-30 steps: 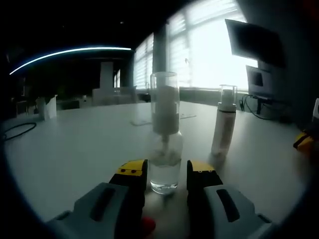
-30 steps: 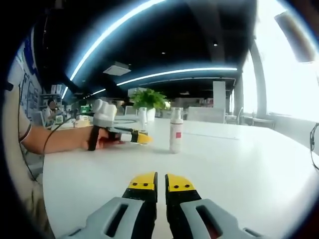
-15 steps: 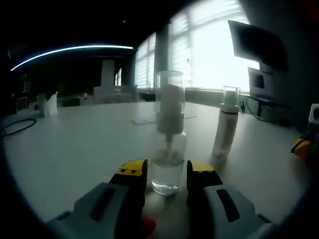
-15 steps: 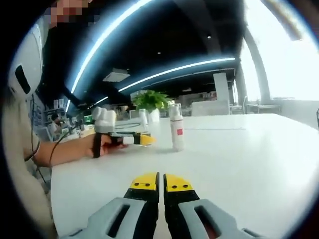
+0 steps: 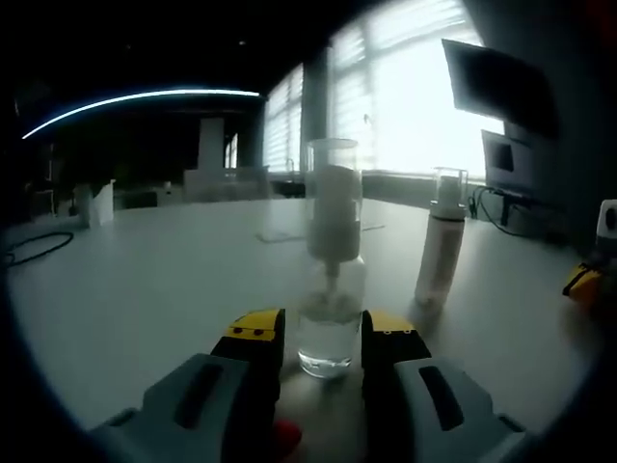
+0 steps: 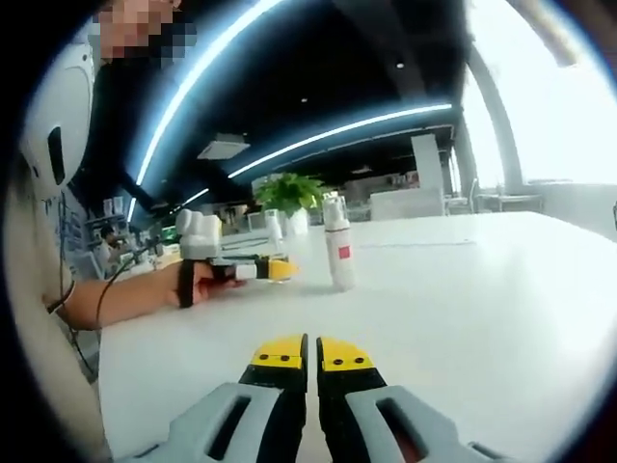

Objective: Clamp pump bottle remove cover press pump head put on cover

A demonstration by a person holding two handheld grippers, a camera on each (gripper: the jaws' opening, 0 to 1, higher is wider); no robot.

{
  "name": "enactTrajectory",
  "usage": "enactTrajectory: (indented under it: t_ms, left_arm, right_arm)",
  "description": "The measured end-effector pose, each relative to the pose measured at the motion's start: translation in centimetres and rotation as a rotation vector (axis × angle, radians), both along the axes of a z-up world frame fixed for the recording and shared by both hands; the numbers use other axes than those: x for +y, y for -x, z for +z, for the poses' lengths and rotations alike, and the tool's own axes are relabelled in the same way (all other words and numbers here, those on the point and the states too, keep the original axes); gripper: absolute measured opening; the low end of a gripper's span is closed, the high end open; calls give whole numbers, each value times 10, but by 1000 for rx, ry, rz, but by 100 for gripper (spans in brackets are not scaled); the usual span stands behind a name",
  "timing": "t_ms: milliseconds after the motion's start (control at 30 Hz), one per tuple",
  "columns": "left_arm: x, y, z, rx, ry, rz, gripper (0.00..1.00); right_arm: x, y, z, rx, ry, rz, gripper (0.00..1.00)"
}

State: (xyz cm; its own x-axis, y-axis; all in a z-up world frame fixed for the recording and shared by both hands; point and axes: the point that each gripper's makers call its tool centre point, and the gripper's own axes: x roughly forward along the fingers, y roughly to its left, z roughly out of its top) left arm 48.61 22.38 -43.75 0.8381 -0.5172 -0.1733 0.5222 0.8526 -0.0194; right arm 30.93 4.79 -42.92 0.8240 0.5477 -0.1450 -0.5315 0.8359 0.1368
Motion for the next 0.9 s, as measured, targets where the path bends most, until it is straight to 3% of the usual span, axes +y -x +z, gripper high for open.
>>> enactTrajectory:
  t_ms: [233, 400, 533, 667, 900]
  left_arm:
    - [0, 3, 5, 13, 85, -15, 23]
    - [-2, 5, 2, 25, 79, -28, 23]
    - [-3, 5, 4, 36, 122, -43, 23]
    - [-7, 6, 4, 23, 78, -39, 23]
    - [-7, 7, 10, 6, 96, -45, 24]
  right_arm:
    - [3, 3, -1, -62, 122, 8, 0]
    - [9, 3, -2, -26, 85, 36, 0]
    - [7, 4, 7, -49, 39, 28, 0]
    - [4, 4, 9, -78, 53, 11, 0]
    - [-8, 1, 10, -82, 7, -7, 0]
